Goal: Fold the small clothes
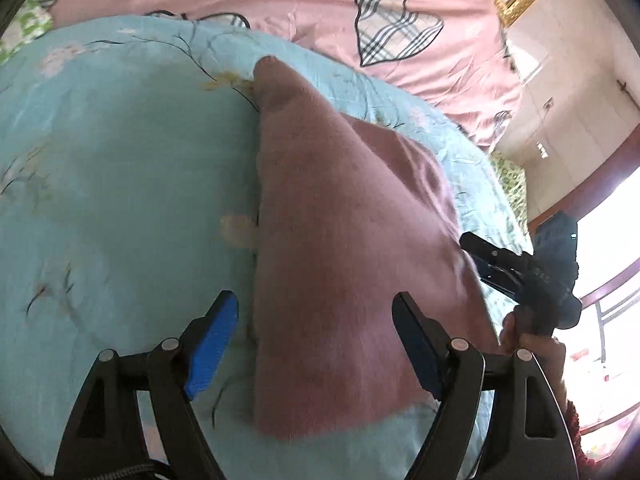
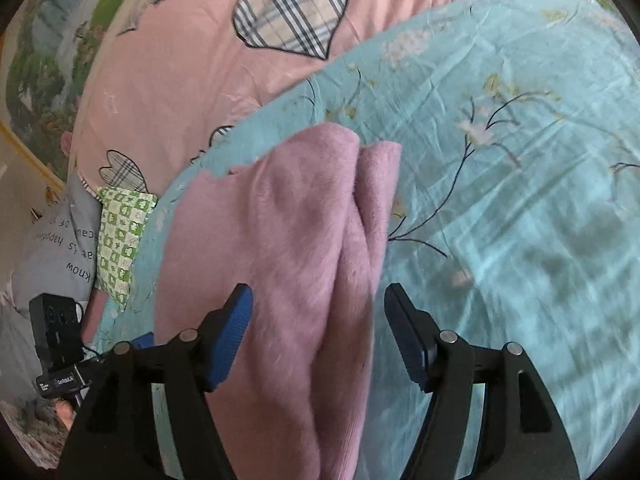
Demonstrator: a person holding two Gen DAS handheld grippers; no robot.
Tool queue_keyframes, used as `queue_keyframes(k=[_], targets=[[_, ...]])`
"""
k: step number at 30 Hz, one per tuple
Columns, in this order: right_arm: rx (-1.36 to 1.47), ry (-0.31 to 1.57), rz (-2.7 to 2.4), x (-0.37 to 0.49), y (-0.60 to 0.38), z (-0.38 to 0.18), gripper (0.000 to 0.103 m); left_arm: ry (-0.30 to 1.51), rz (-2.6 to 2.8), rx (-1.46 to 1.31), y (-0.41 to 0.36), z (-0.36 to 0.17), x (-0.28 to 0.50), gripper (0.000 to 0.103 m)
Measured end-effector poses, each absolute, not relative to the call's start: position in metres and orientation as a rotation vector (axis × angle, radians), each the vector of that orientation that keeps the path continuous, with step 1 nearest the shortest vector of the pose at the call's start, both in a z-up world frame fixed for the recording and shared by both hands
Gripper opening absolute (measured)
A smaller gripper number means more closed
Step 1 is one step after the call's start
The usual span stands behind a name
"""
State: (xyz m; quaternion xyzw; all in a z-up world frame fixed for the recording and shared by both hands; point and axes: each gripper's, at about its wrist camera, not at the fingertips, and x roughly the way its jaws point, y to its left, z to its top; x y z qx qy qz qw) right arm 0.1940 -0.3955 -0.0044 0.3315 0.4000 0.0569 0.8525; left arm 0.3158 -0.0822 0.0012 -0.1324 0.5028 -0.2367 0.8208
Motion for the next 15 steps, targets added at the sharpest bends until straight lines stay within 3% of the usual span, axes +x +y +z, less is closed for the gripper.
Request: queue_keyframes(k=[6,7,8,9,11,15], targets=[[0.756,0.878,0.164,0.215,-0.401,-0.028,0.069,1.137,-0.566,-0.387,-0.093,-0.035,0.367,0.080],[0.771,0.873,0.187,0.217,-0.400,-0.031,0.066,1.145,-0.573,-0.438,-0.093,-0.043,0.374,0.077],[0.775,0.874,0.207,0.219,-0.398,-0.032,0.050,1.142,-0.570,-0.463,-0.093,-0.048,0.378,0.072],[0.773,0.887,0.246,0.222,-0.391,-0.033,0.042,1.133,-0.562,-0.472,-0.093,-0.049,0.378,0.068],[0.737,0.902,0.247,0.224,-0.381,-0.031,0.032,1.118,-0.562,-0.486,-0.093,-0.045,0.375,0.051],[0.732,0.861,0.255,0.214,-0.372,-0.010,0.028,1.072,-0.554,-0.505,-0.079,-0.023,0.351,0.044]])
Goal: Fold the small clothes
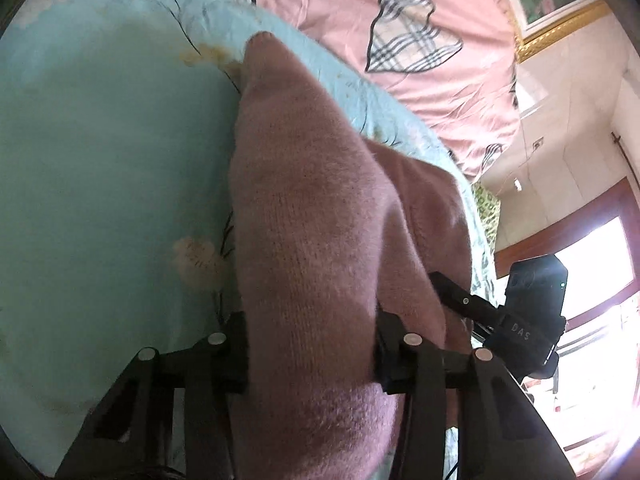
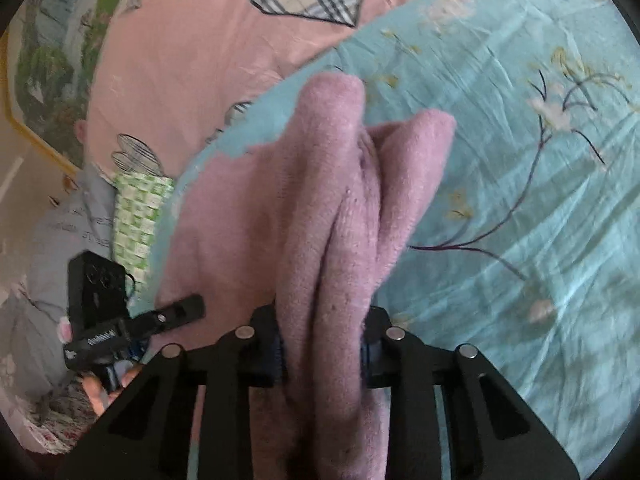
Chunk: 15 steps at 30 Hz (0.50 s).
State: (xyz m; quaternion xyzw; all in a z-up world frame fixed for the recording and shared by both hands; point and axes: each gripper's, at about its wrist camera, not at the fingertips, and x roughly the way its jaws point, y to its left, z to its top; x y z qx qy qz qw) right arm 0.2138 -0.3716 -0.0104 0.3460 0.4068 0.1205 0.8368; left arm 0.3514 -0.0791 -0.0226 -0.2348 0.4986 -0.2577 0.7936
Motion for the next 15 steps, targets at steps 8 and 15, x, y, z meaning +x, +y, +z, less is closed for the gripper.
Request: queue_keyframes(k=[8,15], targets=[[0.704,0.803,0.485,0.193,-0.287,0.032,0.027,0.913,-0.443,-0.517,0.019,0.030,0.246,0.043],[0.688,0.842,0.682,0.204,-0.190,0.027,0.027,0.868,-0.296,-0.516,0.110,0.040,0.178,0.043]])
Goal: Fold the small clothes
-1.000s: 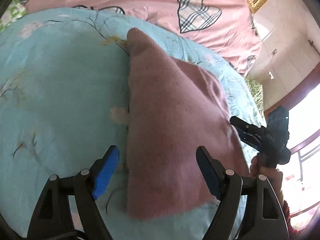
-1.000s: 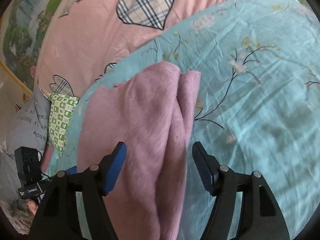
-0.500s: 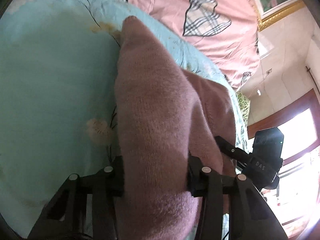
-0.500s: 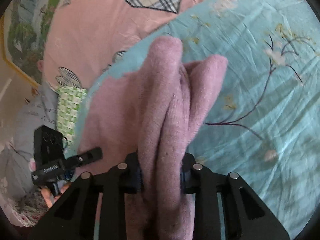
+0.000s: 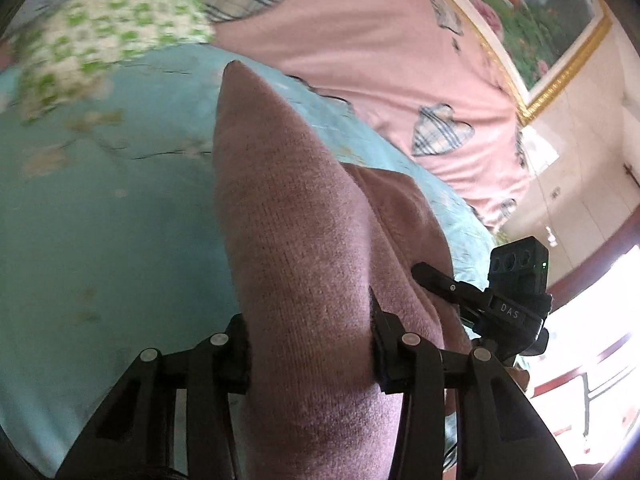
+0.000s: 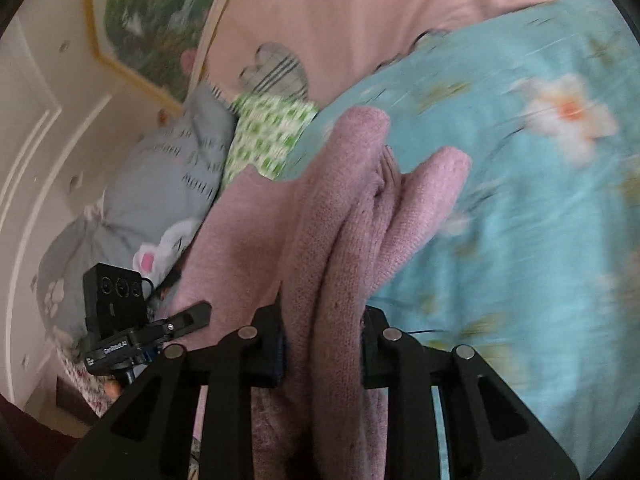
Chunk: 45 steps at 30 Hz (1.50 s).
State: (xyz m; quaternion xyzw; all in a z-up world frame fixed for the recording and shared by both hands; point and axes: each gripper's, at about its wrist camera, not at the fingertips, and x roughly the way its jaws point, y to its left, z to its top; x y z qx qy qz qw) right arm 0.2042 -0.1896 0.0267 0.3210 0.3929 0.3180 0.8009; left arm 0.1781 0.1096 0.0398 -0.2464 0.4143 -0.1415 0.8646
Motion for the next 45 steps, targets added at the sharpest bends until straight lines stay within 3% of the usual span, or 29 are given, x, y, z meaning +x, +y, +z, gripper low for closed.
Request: queue_keyframes(k=[6,9,11,14,22,28,36,40,42,45], targets=[[0.665,0.926,0.706,0.221,-0.145,-0.003,0.027,0.913,-0.257,-0.558,0.148,-0.001,0.160,0.044],[0.651,0.957,0.674,0.224,-0.145,-0.019,0.029,0.940,-0.250,-0.605,0.158,-0.028,0.155,0.053],[0.688,0.966,0.679,0.226,-0.152,-0.026,0.038,0.939,-0.252,-0.651,0.165,-0.033,0.150,0.061],[0.658,0.967,0.614,0.222,-0.160,-0.020,0.047,0.940,-0.225,-0.653,0.171,-0.029,0.146,0.066],[0.521,0.827,0.467,0.212,-0.163,0.034,0.047,0.823,-0.106,-0.505,0.173,0.022,0.145,0.064],[0.475,0.900,0.474,0.222,-0.141,0.025,0.046,0.844,-0.061,-0.440,0.161,0.024,0.176,0.064],[0.361,0.870,0.463,0.223,-0.131,0.032,0.038,0.869,-0.041,-0.445,0.158,0.011,0.189,0.064],[0.372,0.888,0.488,0.231,-0.127,0.027,0.028,0.882,-0.049,-0.445,0.158,0.009,0.193,0.064],[0.405,0.903,0.507,0.235,-0.127,0.021,0.009,0.905,-0.051,-0.424,0.156,0.006,0.196,0.065],[0.413,0.901,0.511,0.235,-0.127,0.018,0.008,0.929,-0.042,-0.401,0.154,0.001,0.203,0.065]])
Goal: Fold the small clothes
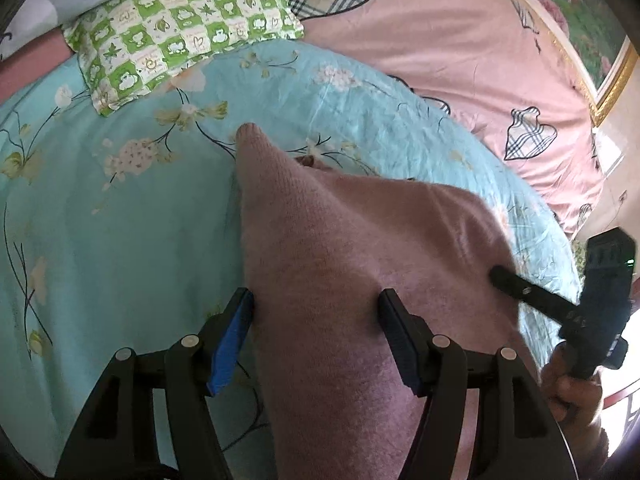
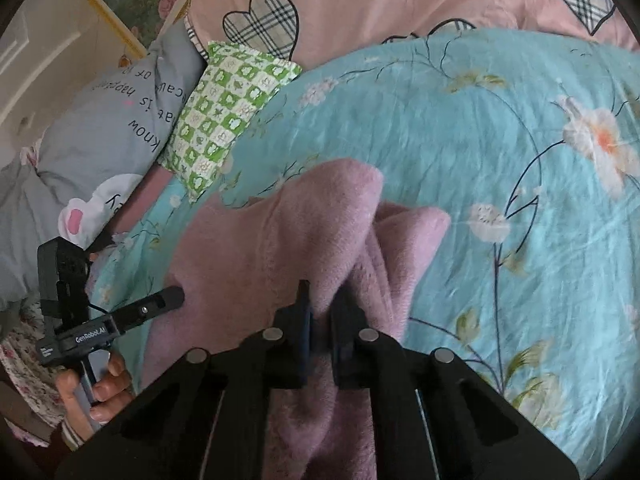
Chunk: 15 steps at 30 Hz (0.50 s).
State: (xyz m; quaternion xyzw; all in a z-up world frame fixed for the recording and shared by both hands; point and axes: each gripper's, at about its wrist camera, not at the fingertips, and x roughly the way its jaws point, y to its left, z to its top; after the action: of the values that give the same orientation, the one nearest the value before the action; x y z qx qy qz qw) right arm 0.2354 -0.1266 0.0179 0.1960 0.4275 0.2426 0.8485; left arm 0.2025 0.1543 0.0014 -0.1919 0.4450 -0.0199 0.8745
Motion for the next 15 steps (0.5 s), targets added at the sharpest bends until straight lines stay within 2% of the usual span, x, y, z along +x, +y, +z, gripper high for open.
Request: queue_keyframes(k=[6,12,13,14,15], targets=[[0.394,0.787,0.508,0.246,-0.145,0.054,0.007,0.944,-0.019,-0.342,0.140,0.008,0.221,0.065],[0.367,0.965,0.453,0.275,-0.146,-0.012,0.008,0.984,-0.014,-0.341,0.140,-0.015,0.223,0.066],[0.376,0.965,0.456,0.273,-0.147,-0.015,0.009,0.983,-0.018,-0.349,0.142,-0.014,0.221,0.066],[0.392,0.955,0.452,0.269,-0.150,-0.013,0.016,0.979,-0.017,-0.351,0.144,-0.010,0.218,0.066],[0.407,0.952,0.447,0.265,-0.154,-0.009,0.019,0.970,-0.013,-0.346,0.145,-0.005,0.213,0.065]])
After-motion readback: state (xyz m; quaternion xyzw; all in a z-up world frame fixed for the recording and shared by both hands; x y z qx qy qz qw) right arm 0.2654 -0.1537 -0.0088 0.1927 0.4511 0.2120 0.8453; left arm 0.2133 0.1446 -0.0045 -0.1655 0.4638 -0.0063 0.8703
